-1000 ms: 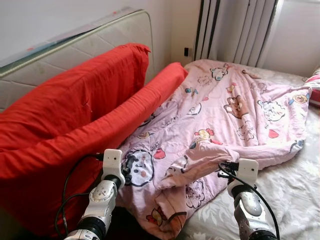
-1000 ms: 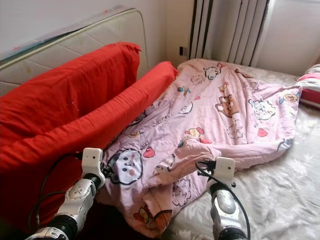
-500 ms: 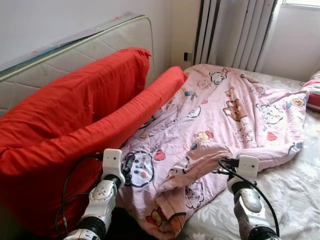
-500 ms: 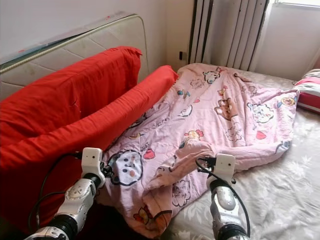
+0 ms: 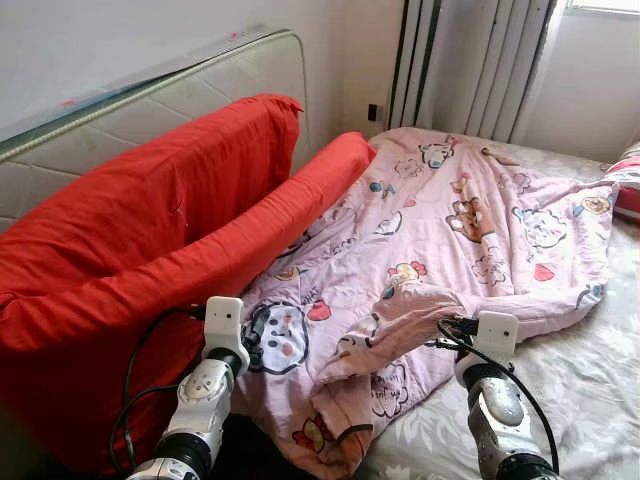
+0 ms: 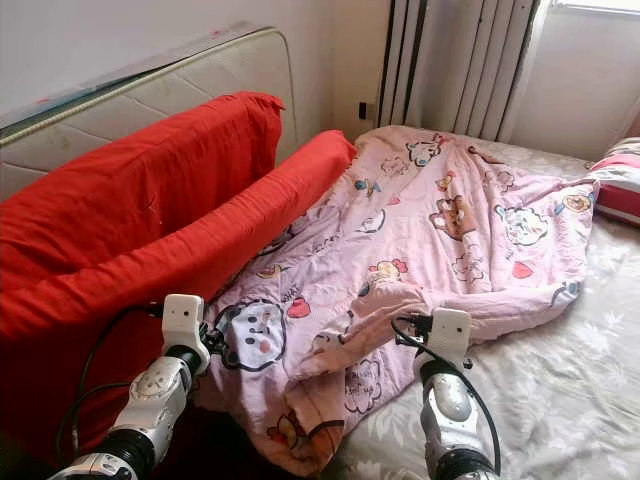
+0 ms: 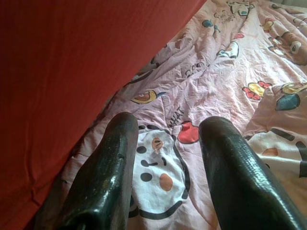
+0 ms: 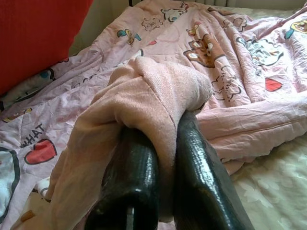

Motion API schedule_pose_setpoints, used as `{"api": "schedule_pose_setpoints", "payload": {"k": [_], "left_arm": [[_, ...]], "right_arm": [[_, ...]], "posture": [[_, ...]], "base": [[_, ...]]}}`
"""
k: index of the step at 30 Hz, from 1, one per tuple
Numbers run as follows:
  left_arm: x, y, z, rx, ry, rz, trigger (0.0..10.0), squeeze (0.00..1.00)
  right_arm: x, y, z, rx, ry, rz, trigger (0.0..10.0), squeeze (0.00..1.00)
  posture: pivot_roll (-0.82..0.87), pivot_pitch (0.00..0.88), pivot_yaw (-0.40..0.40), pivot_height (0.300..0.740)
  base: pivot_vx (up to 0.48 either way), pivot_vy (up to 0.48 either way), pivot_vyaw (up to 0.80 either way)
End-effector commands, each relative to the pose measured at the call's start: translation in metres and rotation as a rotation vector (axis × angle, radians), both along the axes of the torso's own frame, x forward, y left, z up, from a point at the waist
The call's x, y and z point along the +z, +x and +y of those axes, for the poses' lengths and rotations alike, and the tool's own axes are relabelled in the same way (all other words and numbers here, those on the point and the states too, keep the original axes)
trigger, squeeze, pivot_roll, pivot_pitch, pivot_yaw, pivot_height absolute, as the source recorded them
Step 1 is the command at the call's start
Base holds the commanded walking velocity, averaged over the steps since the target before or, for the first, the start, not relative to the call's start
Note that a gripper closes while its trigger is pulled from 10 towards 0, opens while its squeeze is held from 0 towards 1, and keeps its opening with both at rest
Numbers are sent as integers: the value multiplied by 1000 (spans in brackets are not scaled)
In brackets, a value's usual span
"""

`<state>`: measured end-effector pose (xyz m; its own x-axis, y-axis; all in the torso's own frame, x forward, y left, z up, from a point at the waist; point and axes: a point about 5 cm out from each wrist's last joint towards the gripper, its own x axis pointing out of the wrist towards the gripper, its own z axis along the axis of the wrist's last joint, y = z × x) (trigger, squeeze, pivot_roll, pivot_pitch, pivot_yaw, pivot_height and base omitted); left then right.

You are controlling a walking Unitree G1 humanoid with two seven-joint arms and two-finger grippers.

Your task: Clean up the room

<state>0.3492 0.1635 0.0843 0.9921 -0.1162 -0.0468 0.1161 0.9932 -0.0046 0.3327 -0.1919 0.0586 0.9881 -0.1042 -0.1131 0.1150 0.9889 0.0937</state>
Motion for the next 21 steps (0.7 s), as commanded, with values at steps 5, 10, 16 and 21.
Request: {"api": "schedule_pose_setpoints", "payload": {"k": [5, 10, 16, 21], "left_arm": [[2, 2, 4, 12, 2, 0, 10000, 0], [3, 2, 4, 11, 0, -3, 10000, 0], [3, 3, 5, 12, 0, -5, 10000, 0], [4, 3, 5, 15, -1, -9, 10000, 0]], "right_arm": [[-4, -2, -1, -16, 15, 11, 10000, 0], [-4, -2, -1, -20, 16, 11, 10000, 0], [-3, -2, -2, -22, 17, 10, 10000, 0], [-3, -2, -2, -22, 17, 11, 10000, 0]], "posture": [[-31, 85, 26, 740], [-32, 87, 27, 740], [-30, 90, 26, 740], [-29, 92, 26, 740]], "base": [[-146, 0, 0], [-250, 0, 0], [-263, 0, 0], [-277, 0, 0]]}}
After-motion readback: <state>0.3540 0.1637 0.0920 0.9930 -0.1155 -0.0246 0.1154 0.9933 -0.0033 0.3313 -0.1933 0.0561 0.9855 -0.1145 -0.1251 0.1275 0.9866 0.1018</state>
